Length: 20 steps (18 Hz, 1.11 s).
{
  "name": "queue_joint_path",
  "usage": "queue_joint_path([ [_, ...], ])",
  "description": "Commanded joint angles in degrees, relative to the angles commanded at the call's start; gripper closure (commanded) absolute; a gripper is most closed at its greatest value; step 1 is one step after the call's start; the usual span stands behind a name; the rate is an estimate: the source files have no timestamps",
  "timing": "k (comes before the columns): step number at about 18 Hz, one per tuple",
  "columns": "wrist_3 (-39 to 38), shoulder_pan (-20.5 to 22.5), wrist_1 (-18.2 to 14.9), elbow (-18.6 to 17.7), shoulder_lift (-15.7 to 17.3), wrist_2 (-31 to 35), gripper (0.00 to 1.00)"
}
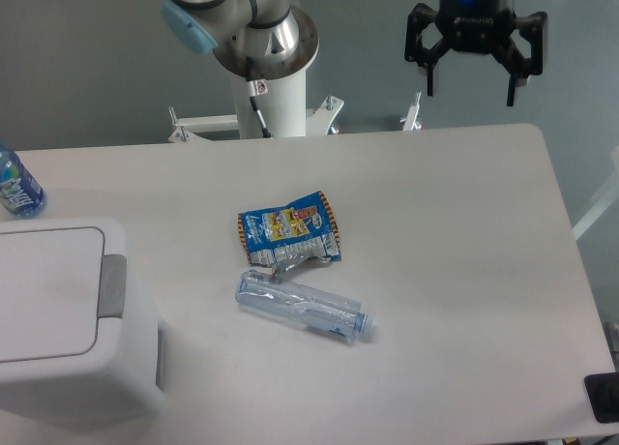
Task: Open the trash can
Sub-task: 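Move the open gripper toward the white trash can lid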
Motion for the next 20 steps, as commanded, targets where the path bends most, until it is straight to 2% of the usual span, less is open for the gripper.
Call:
queue_joint_path([
  [7,-0.7,-0.2,0.0,-0.1,0.1,-0.4,0.0],
  [12,-13.5,-3.8,0.9,-1.1,-0.2,-1.1,0.0],
  [15,-24.0,-7.6,5.4,-2.9,-0.3,-1.1,0.0],
  [18,-35.4,-12.4,12.0,-4.6,-0.7,-1.1,0.0],
  [20,-40.7,-15.9,14.7,-5.1,-1.7,-1.1,0.0],
])
